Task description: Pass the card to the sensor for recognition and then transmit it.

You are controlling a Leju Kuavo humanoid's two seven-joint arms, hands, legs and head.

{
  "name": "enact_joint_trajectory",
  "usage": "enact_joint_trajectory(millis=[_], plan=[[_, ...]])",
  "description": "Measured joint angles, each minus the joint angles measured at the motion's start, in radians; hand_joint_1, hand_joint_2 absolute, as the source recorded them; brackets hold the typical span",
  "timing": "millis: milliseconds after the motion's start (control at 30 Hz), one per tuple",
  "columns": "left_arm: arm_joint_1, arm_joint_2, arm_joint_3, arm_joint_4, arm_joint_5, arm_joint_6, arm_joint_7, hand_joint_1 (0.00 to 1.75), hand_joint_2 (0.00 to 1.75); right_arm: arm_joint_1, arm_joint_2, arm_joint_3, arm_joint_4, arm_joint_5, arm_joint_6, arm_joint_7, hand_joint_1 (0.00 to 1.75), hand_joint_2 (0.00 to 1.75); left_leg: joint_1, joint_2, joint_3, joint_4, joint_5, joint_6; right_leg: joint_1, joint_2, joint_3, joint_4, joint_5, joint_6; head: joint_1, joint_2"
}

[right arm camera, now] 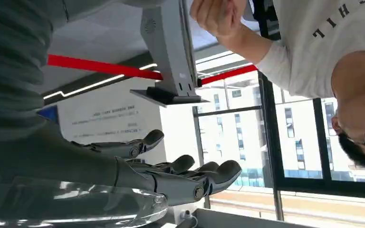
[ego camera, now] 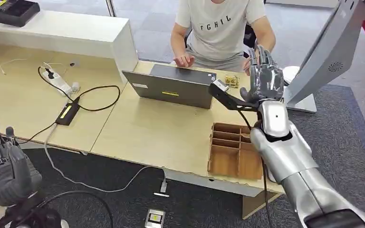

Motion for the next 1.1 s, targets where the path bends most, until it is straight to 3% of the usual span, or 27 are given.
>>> enact_joint_trajectory(millis=[133,200,367,467,633,867,933,1033,1100], plan=[[0.003,0.001,-0.001,0.000,-0.006,-0.017,0.000,0.00,1.75,0.056,-0.031,-0.027,-0.139,-0.111,0.041,-0.055,0.00,1.75,0.000,0.000,0.000,0.000,0.000,0.000,0.000,0.000,0.000,0.000,0.000,0.000,-0.001,0.000],[0.007,0.001,0.000,0.000,-0.010,-0.029,0.000,0.00,1.75,0.115,-0.045,-0.047,-0.256,-0.277,0.092,-0.105,0.00,1.75,0.000,0.000,0.000,0.000,0.000,0.000,0.000,0.000,0.000,0.000,0.000,0.000,0.000,0.000],[0.012,0.001,0.004,0.005,-0.008,-0.039,0.000,0.00,1.75,0.272,-0.107,-0.092,-0.548,-0.595,0.211,-0.160,0.00,1.75,0.000,0.000,0.000,0.000,0.000,0.000,0.000,0.000,0.000,-0.001,0.000,0.000,0.000,0.000],[0.012,0.003,0.005,0.006,-0.006,-0.037,0.000,0.00,1.75,0.377,-0.151,-0.095,-0.687,-0.645,0.229,-0.169,0.00,1.75,0.000,0.000,0.000,0.000,-0.001,0.000,0.000,0.000,0.000,-0.001,0.000,0.000,0.000,0.000],[0.001,0.019,-0.002,0.014,0.002,-0.013,0.000,0.00,1.75,0.527,-0.214,-0.090,-0.848,-0.613,0.200,-0.157,0.00,1.75,0.000,0.000,0.000,0.000,-0.001,0.000,0.000,0.000,0.000,-0.001,0.000,0.000,0.000,0.000],[-0.027,0.060,-0.042,0.020,0.008,0.045,0.000,0.00,1.75,0.634,-0.253,-0.083,-0.902,-0.558,0.126,-0.172,0.00,1.75,0.000,0.000,0.000,-0.001,0.000,0.000,0.000,0.000,0.000,-0.001,0.000,0.000,0.000,0.000],[-0.029,0.066,-0.046,0.020,0.008,0.060,0.000,0.00,1.75,0.643,-0.256,-0.080,-0.900,-0.473,0.095,-0.173,0.00,1.75,0.000,0.001,-0.001,-0.001,0.000,0.000,0.000,0.000,0.000,-0.001,0.000,0.000,0.000,0.000],[-0.030,0.071,-0.048,0.019,0.005,0.068,0.000,0.00,1.75,0.643,-0.263,-0.069,-0.883,-0.219,0.041,-0.151,0.00,1.75,0.000,0.000,-0.001,-0.001,0.000,0.000,0.000,0.000,0.001,-0.001,0.000,0.000,0.000,0.000],[-0.029,0.071,-0.048,0.017,0.002,0.069,0.000,0.00,1.75,0.641,-0.261,-0.061,-0.856,-0.195,0.032,-0.155,0.00,1.75,0.000,0.000,-0.002,-0.001,0.000,0.000,0.000,0.000,0.001,-0.001,0.000,0.000,0.000,0.000]])
